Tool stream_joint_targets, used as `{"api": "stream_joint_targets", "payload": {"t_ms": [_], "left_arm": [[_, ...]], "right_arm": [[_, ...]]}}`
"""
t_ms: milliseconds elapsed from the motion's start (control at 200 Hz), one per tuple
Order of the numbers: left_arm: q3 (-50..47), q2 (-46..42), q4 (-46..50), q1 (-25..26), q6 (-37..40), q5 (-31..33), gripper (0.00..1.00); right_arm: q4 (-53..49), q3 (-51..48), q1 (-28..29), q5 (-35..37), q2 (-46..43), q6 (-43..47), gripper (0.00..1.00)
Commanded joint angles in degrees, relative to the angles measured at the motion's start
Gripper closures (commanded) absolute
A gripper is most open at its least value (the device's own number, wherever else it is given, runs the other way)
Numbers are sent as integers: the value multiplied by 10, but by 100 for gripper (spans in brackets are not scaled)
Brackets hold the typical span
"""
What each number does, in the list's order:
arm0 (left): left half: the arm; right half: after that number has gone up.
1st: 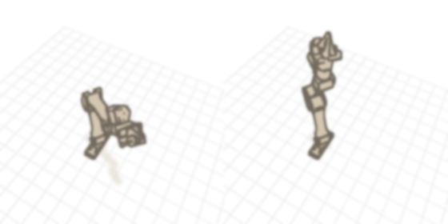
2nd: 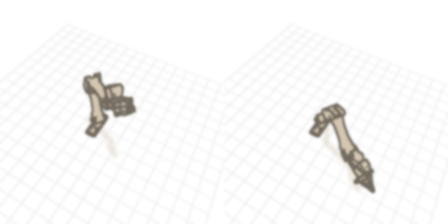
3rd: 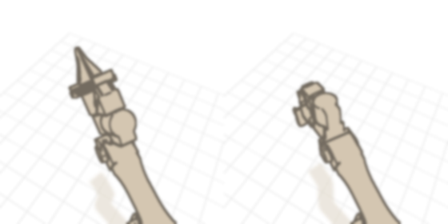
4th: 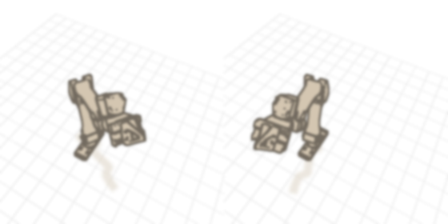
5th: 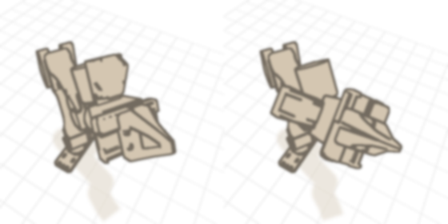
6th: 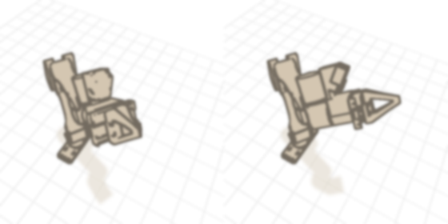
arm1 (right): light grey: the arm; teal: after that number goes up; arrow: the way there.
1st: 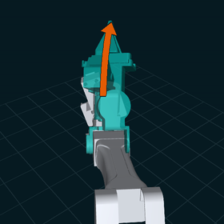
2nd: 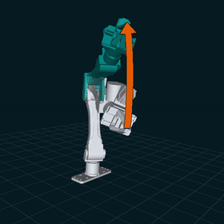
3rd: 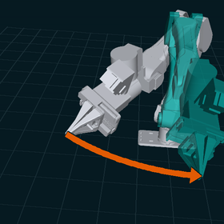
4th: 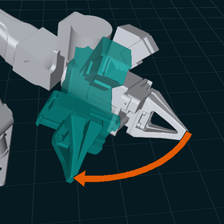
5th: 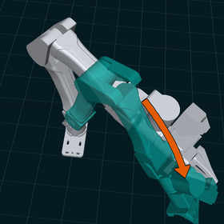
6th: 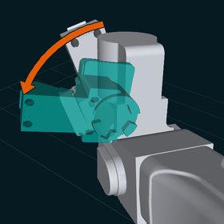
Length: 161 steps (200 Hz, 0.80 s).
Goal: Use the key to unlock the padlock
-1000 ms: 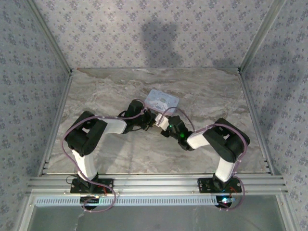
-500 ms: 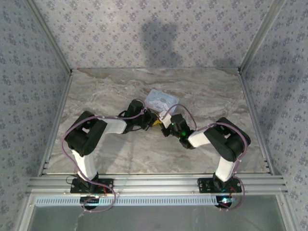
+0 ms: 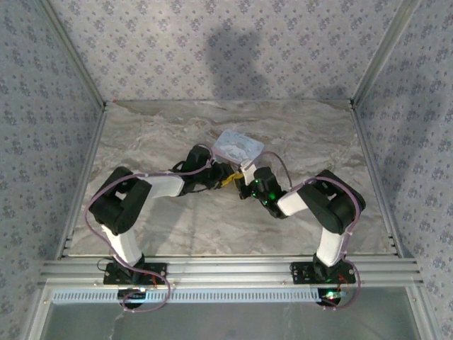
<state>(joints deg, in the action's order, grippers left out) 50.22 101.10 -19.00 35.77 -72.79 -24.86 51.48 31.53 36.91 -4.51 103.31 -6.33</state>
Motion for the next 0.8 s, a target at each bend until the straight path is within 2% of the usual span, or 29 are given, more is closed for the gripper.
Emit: {"api": "stream_joint_targets", "payload": {"t_ms": [0, 190, 405, 620, 799], "left_arm": [[3, -32, 36, -13, 27, 1, 62], [11, -69, 93, -50, 74, 11, 51], [70, -78, 192, -100, 157, 16, 40], [176, -12, 274, -120, 253, 1, 35], [295, 76, 342, -120, 321, -25, 33]], "right_arm": [[46, -19, -13, -21, 9, -61, 100], [85, -45, -41, -53, 9, -136, 100], [126, -58, -57, -88, 26, -253, 100], [186, -60, -75, -128, 71, -383, 100], [167, -65, -76, -111, 64, -391, 97]]}}
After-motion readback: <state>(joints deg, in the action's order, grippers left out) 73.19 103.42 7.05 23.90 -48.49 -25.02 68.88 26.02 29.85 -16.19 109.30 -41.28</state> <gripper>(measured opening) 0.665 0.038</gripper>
